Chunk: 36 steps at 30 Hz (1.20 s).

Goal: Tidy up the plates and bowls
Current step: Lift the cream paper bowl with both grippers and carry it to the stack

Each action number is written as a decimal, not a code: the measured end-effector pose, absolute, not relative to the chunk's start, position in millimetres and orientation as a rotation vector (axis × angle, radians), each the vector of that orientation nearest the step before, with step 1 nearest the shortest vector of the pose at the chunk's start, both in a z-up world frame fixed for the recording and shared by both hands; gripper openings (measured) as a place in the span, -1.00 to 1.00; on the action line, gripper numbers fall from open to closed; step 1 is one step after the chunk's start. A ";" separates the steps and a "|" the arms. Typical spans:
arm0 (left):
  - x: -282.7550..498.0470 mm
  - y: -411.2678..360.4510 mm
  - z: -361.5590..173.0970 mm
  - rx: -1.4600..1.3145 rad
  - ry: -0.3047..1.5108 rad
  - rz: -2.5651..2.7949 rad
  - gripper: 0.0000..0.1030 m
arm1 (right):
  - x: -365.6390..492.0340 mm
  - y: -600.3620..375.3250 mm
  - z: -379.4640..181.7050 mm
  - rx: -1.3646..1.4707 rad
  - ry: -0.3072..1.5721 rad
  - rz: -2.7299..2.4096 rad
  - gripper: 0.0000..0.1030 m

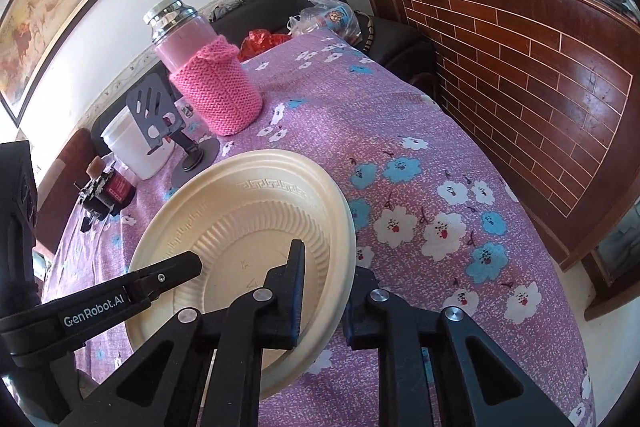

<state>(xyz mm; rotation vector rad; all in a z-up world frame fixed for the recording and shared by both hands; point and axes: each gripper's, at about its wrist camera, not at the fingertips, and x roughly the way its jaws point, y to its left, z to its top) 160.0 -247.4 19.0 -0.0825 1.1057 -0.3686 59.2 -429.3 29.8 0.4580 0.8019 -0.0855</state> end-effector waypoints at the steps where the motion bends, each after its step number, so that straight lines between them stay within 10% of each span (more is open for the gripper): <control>1: 158.5 -245.4 20.0 -0.081 1.101 -0.364 -0.75 | 59.2 -427.1 30.4 0.453 0.800 -0.080 -0.69; 36: 86.8 -107.6 61.3 -0.190 1.001 -0.234 -0.74 | 30.8 -291.5 74.5 0.234 0.790 0.125 -0.69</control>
